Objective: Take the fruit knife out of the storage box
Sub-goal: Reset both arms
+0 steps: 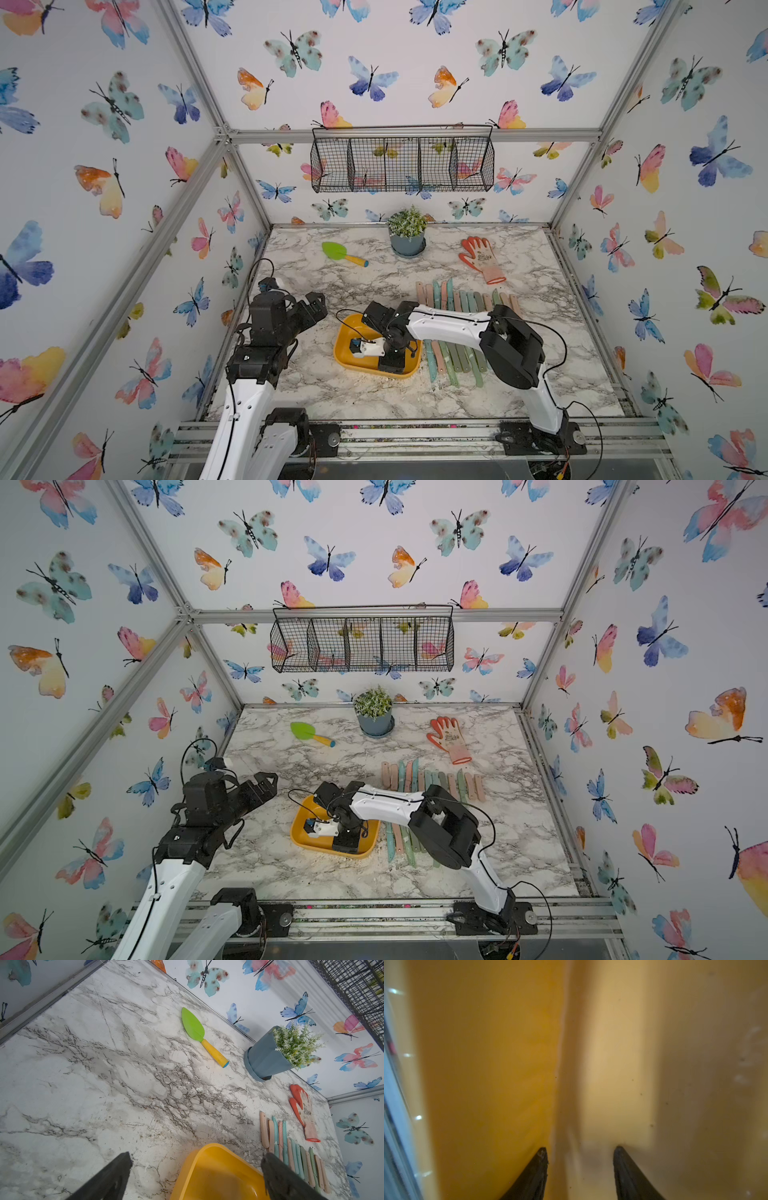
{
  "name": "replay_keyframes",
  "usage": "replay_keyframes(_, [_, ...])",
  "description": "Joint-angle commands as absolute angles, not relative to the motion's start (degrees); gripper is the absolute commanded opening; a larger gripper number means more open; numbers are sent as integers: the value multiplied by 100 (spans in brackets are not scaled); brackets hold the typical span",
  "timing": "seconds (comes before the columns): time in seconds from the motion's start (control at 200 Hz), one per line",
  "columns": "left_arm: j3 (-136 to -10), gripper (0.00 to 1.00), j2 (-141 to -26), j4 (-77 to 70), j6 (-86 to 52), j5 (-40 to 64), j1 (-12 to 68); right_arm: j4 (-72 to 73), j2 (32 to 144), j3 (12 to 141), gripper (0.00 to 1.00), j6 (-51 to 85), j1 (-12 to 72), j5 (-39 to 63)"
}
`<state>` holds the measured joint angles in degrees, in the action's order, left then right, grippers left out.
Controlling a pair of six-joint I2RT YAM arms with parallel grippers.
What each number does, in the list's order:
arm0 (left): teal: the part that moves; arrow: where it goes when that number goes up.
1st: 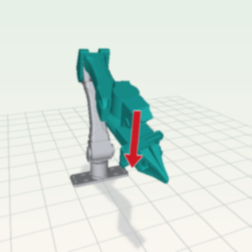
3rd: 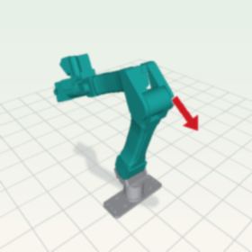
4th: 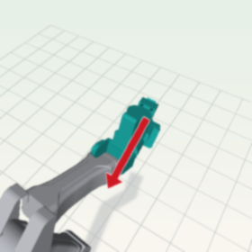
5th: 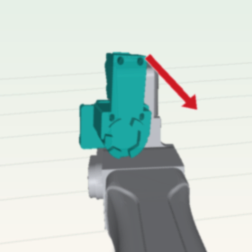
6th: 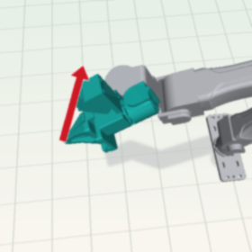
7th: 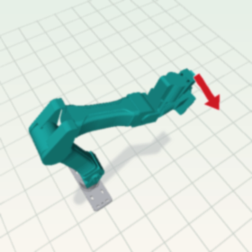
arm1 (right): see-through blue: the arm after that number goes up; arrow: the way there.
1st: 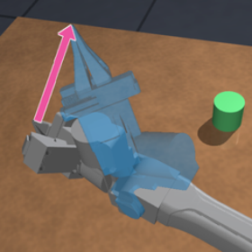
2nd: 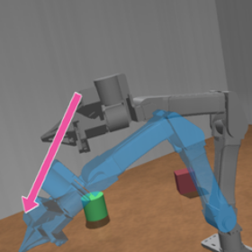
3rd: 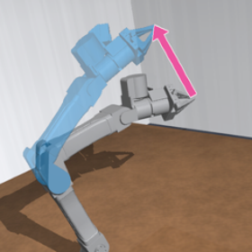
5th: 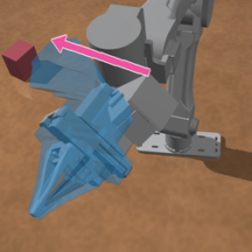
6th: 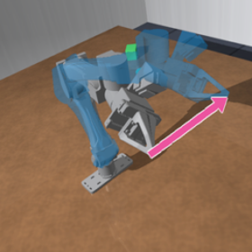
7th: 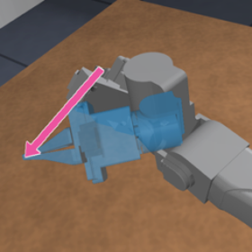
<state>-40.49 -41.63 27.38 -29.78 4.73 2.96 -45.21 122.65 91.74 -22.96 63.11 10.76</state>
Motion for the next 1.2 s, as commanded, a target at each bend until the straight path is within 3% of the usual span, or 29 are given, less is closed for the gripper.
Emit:
replay_keyframes(0.0, [-4025, 99, -4096, 2733, -2962, 422, 268, -4822, 12673, 9378, 55, -1959, 6267, 319])
replay_keyframes(0.22, [-4025, 98, -4064, 2728, -2960, 448, 267, -4592, 12640, 9652, 54, -1457, 6267, -606])
replay_keyframes(0.491, [-4008, 98, -4076, 2694, -2963, 401, 264, -3530, 11788, 9308, 55, -1837, 6284, 706])
replay_keyframes(0.751, [-3979, 98, -3923, 2607, -3241, -379, 194, -1372, 9540, 7756, 64, -968, 6026, -277])
replay_keyframes(0.876, [-3916, 98, -4028, 2395, -3483, -951, 199, -520, 8335, 6619, 77, -643, 5367, -1091])
replay_keyframes(0.976, [-3735, 99, -4237, 2023, -3701, -1546, 211, 339, 7342, 5360, 99, -308, 4398, -1632])
replay_keyframes(1.106, [-3129, 98, -4244, 999, -3760, -2446, 336, 1280, 6345, 3813, 97, 253, 2649, -1477])
replay_keyframes(1.191, [-2598, 99, -4151, 215, -3490, -3423, 523, 2192, 6032, 2884, 97, 55, 2008, -1471])
